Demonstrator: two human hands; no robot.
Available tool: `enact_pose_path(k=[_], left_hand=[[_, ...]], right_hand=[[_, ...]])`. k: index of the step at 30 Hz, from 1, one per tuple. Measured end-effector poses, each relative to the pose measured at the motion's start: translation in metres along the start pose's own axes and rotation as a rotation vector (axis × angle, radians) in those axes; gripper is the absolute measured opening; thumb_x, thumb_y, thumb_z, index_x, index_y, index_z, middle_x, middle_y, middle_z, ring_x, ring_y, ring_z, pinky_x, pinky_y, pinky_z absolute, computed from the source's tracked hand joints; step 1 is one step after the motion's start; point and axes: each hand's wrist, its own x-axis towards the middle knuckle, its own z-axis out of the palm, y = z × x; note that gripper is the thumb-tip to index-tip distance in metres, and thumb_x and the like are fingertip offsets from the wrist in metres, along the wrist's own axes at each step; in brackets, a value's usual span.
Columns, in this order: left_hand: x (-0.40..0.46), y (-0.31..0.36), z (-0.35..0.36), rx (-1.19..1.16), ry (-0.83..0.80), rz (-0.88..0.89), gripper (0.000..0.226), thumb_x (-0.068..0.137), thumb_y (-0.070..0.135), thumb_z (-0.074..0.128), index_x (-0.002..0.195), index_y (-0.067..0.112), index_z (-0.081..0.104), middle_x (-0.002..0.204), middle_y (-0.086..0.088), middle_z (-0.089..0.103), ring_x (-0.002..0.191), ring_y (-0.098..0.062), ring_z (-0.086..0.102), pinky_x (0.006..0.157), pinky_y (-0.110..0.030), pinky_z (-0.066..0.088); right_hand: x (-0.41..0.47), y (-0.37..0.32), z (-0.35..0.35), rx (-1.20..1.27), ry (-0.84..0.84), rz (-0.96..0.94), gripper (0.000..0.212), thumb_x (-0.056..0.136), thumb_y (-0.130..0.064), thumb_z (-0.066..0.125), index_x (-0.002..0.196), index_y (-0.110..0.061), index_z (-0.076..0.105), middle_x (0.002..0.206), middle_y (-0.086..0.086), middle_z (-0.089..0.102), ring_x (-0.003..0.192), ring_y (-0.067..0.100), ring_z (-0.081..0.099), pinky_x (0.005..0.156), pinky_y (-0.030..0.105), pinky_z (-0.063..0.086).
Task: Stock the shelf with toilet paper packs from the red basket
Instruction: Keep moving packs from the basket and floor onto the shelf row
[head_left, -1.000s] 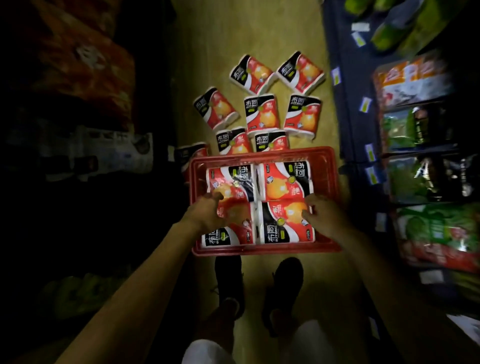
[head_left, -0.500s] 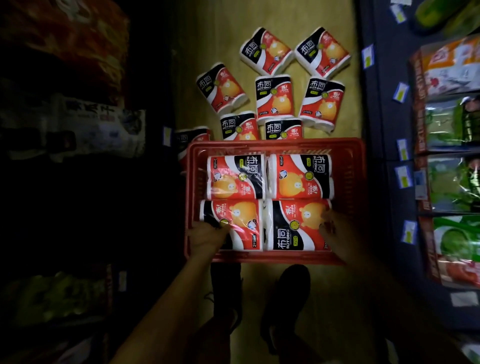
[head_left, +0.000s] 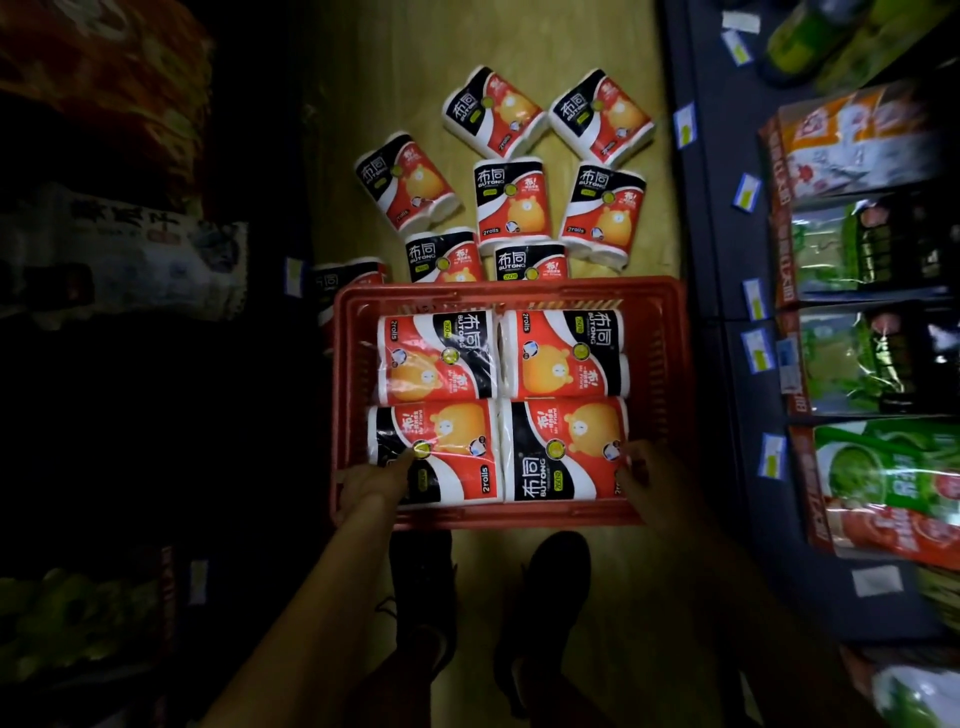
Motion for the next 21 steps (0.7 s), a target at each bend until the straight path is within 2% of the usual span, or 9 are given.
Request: enact_pose_path(k=[2, 4, 5, 10, 13, 15, 17, 19, 21], left_hand=[[0.007, -0.003, 0.000, -0.062, -0.029, 0.006, 0.131, 0.034, 0.075, 0.081, 0.136, -0.001, 0.048, 0.133, -0.019, 0.058, 0.116, -0.037, 0.059, 0.098, -0.046, 0.049], [0.018, -0.008, 0.001, -0.164, -0.050, -0.001, 0.120, 0.028, 0.065, 0.082, 0.126, 0.001, 0.058, 0.125, -0.018, 0.063, 0.108, -0.036, 0.063, 0.094, -0.044, 0.052], [0.020, -0.009, 0.001, -0.207, -0.064, -0.014, 0.118, 0.026, 0.061, 0.082, 0.125, 0.001, 0.059, 0.123, -0.018, 0.064, 0.105, -0.035, 0.064, 0.093, -0.045, 0.053], [0.010, -0.004, -0.005, -0.348, -0.053, 0.029, 0.081, 0.062, 0.037, 0.087, 0.126, -0.002, 0.056, 0.121, -0.016, 0.064, 0.105, -0.034, 0.064, 0.094, -0.046, 0.052], [0.001, -0.003, -0.009, -0.408, -0.064, 0.081, 0.075, 0.063, 0.032, 0.088, 0.125, 0.002, 0.058, 0.117, -0.017, 0.067, 0.100, -0.032, 0.067, 0.089, -0.048, 0.055], [-0.006, -0.001, -0.014, -0.442, -0.052, 0.095, 0.082, 0.052, 0.041, 0.089, 0.121, 0.008, 0.059, 0.112, -0.013, 0.069, 0.095, -0.031, 0.068, 0.085, -0.050, 0.056], [-0.022, 0.008, -0.024, -0.411, 0.003, 0.140, 0.083, 0.046, 0.047, 0.087, 0.114, 0.010, 0.057, 0.108, -0.008, 0.067, 0.093, -0.029, 0.067, 0.084, -0.046, 0.057], [-0.040, 0.023, -0.037, -0.325, 0.092, 0.230, 0.065, 0.062, 0.038, 0.086, 0.112, 0.013, 0.054, 0.108, -0.006, 0.060, 0.093, -0.028, 0.061, 0.079, -0.036, 0.053], [-0.053, 0.040, -0.053, -0.211, 0.152, 0.376, 0.056, 0.068, 0.033, 0.084, 0.112, 0.016, 0.056, 0.112, -0.010, 0.061, 0.095, -0.028, 0.061, 0.071, -0.029, 0.048]], right_hand=[[-0.004, 0.003, 0.001, 0.016, -0.008, 0.018, 0.024, 0.092, -0.025, 0.058, 0.115, -0.016, 0.058, 0.118, 0.005, 0.060, 0.105, 0.022, 0.060, 0.085, 0.040, 0.052], [-0.007, 0.002, 0.001, 0.013, -0.022, 0.035, 0.024, 0.093, -0.025, 0.058, 0.116, -0.017, 0.057, 0.118, 0.004, 0.059, 0.103, 0.019, 0.059, 0.082, 0.036, 0.052], [-0.008, 0.003, 0.001, 0.006, -0.019, 0.036, 0.025, 0.093, -0.025, 0.058, 0.116, -0.017, 0.057, 0.119, 0.003, 0.059, 0.103, 0.018, 0.058, 0.082, 0.035, 0.051], [-0.014, 0.000, 0.003, -0.007, -0.018, 0.034, 0.025, 0.094, -0.027, 0.056, 0.118, -0.020, 0.056, 0.124, 0.003, 0.058, 0.113, 0.024, 0.058, 0.090, 0.043, 0.052], [-0.018, -0.004, 0.003, -0.007, -0.014, 0.019, 0.025, 0.094, -0.022, 0.056, 0.118, -0.015, 0.058, 0.124, 0.005, 0.058, 0.112, 0.024, 0.058, 0.089, 0.037, 0.051], [-0.019, -0.007, 0.002, -0.022, -0.020, 0.013, 0.026, 0.093, -0.021, 0.056, 0.118, -0.014, 0.058, 0.125, 0.006, 0.058, 0.112, 0.024, 0.058, 0.089, 0.035, 0.050], [-0.019, -0.011, -0.001, -0.040, -0.036, -0.001, 0.026, 0.093, -0.020, 0.057, 0.117, -0.013, 0.058, 0.124, 0.008, 0.058, 0.111, 0.023, 0.058, 0.087, 0.032, 0.048], [-0.017, -0.018, -0.005, -0.055, -0.046, -0.011, 0.027, 0.093, -0.020, 0.058, 0.119, -0.012, 0.058, 0.125, 0.008, 0.058, 0.112, 0.025, 0.058, 0.089, 0.034, 0.048], [-0.013, -0.029, -0.007, -0.058, -0.053, -0.025, 0.028, 0.092, -0.017, 0.059, 0.118, -0.008, 0.059, 0.125, 0.010, 0.059, 0.111, 0.027, 0.058, 0.088, 0.030, 0.045]])
